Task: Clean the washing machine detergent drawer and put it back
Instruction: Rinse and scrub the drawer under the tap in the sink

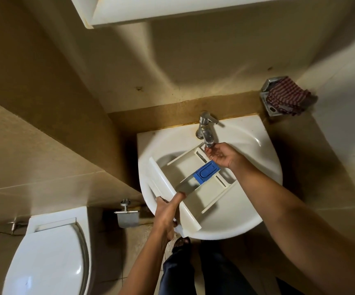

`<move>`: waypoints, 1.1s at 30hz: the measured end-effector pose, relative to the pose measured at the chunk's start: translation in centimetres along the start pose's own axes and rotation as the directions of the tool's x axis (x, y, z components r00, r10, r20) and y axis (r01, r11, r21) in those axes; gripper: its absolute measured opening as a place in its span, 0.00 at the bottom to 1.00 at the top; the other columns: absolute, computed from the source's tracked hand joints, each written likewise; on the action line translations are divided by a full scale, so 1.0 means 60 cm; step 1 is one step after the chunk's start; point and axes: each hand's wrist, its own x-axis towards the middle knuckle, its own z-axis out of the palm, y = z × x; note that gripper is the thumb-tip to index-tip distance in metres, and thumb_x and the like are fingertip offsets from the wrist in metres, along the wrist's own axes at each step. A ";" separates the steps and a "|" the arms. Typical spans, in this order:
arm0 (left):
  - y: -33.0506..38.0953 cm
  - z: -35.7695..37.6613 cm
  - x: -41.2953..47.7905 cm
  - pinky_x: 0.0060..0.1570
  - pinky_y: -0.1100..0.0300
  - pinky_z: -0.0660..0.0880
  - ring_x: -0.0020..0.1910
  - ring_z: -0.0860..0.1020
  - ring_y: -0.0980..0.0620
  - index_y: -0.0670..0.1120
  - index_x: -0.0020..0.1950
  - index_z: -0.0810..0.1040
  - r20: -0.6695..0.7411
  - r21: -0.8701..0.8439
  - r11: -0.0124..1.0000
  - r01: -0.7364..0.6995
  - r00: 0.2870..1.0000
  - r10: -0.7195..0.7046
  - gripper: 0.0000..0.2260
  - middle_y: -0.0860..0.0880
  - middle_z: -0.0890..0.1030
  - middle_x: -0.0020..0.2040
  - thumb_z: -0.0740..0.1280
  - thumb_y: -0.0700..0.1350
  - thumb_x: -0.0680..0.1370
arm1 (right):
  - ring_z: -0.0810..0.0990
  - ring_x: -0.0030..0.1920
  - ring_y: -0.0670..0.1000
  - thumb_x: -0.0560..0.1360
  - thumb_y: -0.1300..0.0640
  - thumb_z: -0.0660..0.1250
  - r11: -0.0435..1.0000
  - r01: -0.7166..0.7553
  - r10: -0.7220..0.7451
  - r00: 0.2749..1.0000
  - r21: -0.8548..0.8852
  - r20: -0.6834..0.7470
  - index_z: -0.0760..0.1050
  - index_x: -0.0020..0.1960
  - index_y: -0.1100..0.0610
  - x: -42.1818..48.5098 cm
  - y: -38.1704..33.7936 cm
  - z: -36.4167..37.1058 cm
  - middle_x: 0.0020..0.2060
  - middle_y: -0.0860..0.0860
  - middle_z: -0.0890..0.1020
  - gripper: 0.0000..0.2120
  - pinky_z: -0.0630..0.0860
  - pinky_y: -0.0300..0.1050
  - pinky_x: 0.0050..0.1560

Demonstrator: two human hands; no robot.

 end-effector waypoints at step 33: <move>-0.003 0.014 -0.002 0.35 0.57 0.70 0.39 0.72 0.49 0.42 0.60 0.66 -0.217 0.024 0.999 -0.028 0.976 0.033 0.43 0.46 0.73 0.43 0.76 0.61 0.53 | 0.78 0.38 0.51 0.81 0.64 0.56 0.995 -0.021 0.020 1.000 -0.099 -0.014 0.73 0.44 0.65 -0.016 0.015 0.029 0.36 0.57 0.79 0.11 0.78 0.38 0.27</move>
